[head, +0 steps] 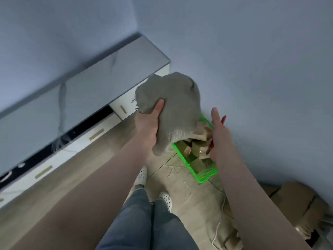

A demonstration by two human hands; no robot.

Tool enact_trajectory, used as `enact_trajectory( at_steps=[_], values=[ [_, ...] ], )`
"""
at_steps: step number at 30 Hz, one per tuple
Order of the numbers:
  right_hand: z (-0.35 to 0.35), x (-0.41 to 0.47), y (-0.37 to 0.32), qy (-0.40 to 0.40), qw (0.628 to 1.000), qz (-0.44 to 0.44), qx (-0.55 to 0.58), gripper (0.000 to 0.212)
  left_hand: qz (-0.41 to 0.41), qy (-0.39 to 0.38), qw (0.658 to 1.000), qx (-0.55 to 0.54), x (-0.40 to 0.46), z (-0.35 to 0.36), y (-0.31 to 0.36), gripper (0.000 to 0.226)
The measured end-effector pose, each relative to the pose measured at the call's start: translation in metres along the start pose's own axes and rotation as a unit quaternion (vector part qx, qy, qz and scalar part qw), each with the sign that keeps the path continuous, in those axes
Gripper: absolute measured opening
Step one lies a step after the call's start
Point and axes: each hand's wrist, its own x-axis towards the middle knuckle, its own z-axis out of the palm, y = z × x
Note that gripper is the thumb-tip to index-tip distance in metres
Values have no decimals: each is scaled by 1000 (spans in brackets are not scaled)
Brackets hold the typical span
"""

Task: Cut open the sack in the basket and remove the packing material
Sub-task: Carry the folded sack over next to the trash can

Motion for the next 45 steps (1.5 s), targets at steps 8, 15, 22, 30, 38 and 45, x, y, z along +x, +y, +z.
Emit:
enact_trajectory(
  at_steps=[8,15,22,30,38,45],
  values=[
    [139,-51,77,-275,957,56,-78,74,-95,80,978,-167,-7,-117,0,64],
    [228,-109,163,-296,945,68,-120,34,-110,47,971,-209,4,-274,-8,85],
    [307,-199,296,-339,907,51,-244,51,-44,305,951,12,-19,-491,-46,111],
    [403,-350,476,-453,770,85,-442,46,-25,166,964,-208,-98,-746,-88,105],
    [497,-468,626,-518,620,30,-588,65,-26,361,831,-422,-150,-901,-142,50],
    [557,-531,737,-469,499,-5,-729,91,-30,597,650,-470,-161,-1038,-163,70]
  ],
)
